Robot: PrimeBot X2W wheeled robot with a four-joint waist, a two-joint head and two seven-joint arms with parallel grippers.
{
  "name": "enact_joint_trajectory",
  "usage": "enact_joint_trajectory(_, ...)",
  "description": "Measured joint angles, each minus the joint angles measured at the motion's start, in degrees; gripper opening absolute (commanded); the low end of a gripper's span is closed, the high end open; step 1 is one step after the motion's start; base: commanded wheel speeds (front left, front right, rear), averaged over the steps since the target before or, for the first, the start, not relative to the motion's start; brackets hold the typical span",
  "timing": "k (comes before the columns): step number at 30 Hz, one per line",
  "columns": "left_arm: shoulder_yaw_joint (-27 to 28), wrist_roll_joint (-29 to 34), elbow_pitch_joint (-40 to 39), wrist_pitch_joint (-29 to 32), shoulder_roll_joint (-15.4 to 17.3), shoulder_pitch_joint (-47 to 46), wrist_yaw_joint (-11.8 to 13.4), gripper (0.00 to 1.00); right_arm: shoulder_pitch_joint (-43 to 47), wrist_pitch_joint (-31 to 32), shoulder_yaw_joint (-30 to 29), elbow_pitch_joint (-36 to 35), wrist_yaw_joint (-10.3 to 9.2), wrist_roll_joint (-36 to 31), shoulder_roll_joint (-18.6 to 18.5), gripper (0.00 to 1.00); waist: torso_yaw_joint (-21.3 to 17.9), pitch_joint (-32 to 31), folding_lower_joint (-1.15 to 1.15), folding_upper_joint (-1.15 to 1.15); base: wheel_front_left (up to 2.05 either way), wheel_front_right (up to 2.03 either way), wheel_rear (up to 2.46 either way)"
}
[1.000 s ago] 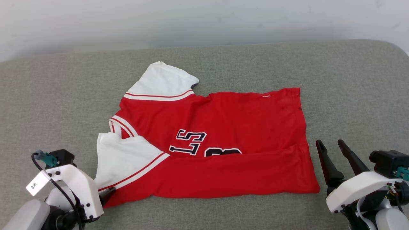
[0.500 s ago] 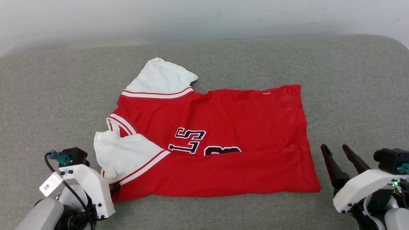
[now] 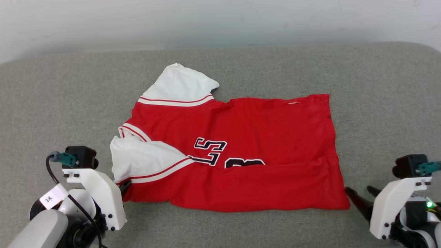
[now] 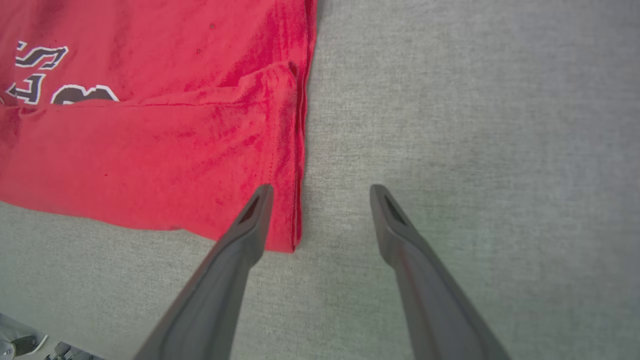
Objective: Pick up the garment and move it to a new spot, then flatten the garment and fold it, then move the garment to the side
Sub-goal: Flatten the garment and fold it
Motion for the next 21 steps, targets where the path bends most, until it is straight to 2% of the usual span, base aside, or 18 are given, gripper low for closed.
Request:
enact_joint_trajectory(4,-0.1,0.5,-2.0,0.0,0.0,-0.1,0.6,0.0,-0.4,3.4,2.1,-0.1,0.0,0.0,0.8,1.0,0.6,1.3,0.0,0.0,0.0,0.0,0.0)
enact_joint_trajectory(11,-0.2,0.6,-2.7,-0.7,-0.6,-0.2,1.0,0.0,-1.6,5.4,5.4,3.6,-0.01,1.1,2.1,1.0,1.6,3.4,0.0,0.0,0.0,0.0,0.0)
enact_joint_trajectory(12,-0.2,0.6,-2.7,-0.8,-0.6,-0.2,1.0,0.0,-1.8,5.5,5.8,4.0,-0.02,1.3,2.1,0.72,1.7,3.6,0.0,0.0,0.0,0.0,0.0)
enact_joint_trajectory(13,-0.2,0.6,-2.6,-1.0,-0.6,-0.1,1.0,0.0,-1.9,5.5,6.0,4.4,-0.02,1.4,2.1,0.32,1.7,3.7,0.0,0.0,0.0,0.0,0.0)
enact_joint_trajectory(14,-0.2,0.5,-2.6,-1.0,-0.7,-0.1,1.0,0.0,-2.1,5.5,6.2,4.9,-0.02,1.5,2.1,0.09,1.7,3.8,0.0,0.0,0.0,0.0,0.0)
enact_joint_trajectory(15,-0.1,0.5,-2.5,-1.2,-0.7,-0.1,1.0,0.0,-2.5,5.5,6.4,5.4,-0.03,1.7,2.0,0.0,1.6,3.8,0.0,0.0,0.0,0.0,0.0)
enact_joint_trajectory(21,0.2,0.7,-2.7,-2.6,-0.7,0.2,1.0,0.0,-4.3,4.1,7.2,6.8,0.03,2.3,1.7,0.0,1.2,3.3,0.01,0.0,0.0,0.0,0.0)
